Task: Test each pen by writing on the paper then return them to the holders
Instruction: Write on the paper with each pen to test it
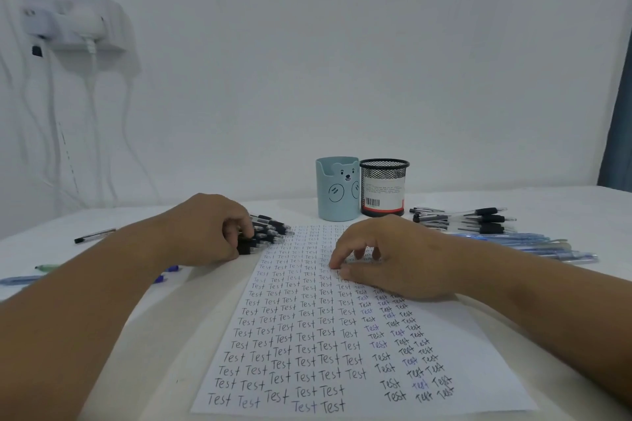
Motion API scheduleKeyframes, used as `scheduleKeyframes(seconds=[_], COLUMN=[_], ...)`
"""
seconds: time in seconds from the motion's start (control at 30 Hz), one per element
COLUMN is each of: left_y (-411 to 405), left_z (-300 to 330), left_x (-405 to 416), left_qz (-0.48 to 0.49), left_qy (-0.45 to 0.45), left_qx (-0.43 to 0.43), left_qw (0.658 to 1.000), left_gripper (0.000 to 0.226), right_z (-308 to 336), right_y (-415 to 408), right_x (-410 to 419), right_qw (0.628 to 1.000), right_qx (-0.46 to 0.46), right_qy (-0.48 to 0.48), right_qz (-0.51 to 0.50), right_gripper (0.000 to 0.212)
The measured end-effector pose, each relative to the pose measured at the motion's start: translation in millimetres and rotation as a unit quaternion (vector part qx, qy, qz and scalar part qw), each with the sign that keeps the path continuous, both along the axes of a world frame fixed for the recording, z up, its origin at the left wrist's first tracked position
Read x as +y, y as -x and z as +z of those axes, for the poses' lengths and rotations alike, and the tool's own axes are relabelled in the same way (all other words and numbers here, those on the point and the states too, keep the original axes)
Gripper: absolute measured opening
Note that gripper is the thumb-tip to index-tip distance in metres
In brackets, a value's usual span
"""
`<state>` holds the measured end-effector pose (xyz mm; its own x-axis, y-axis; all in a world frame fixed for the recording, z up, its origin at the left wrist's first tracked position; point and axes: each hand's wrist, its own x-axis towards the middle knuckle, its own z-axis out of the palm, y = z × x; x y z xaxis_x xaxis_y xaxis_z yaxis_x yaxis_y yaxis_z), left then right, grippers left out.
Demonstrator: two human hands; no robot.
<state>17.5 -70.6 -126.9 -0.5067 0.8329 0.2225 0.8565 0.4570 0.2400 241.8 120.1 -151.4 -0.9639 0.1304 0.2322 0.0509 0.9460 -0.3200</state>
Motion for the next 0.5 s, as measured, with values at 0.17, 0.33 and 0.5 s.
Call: scheduleKeyframes(seconds=[0.17, 0.33, 0.5], left_y=[-5.7, -5.5, -8.1], left_z=[-0.8, -5.9, -7.2], left_x=[4.0, 6.2, 10.4], left_qz=[-0.022, -0.031, -0.029], left_qy=[-0.012, -0.024, -0.079], left_qx=[0.003, 0.001, 0.022], left_qw=[1.0, 0.999, 0.996], left_gripper=[0.012, 0.015, 0.021], right_z=[0.1, 1.0, 1.4], right_y=[-0.4, 0.4, -0.7], right_x=[-0.2, -0.8, -1.4], right_qw=[1.0, 1.0, 1.0], right_qx=[0.0, -0.002, -0.002], right_qy=[0.006, 0.003, -0.006], right_qz=[-0.001, -0.001, -0.002], right_gripper=[0.015, 0.015, 0.016])
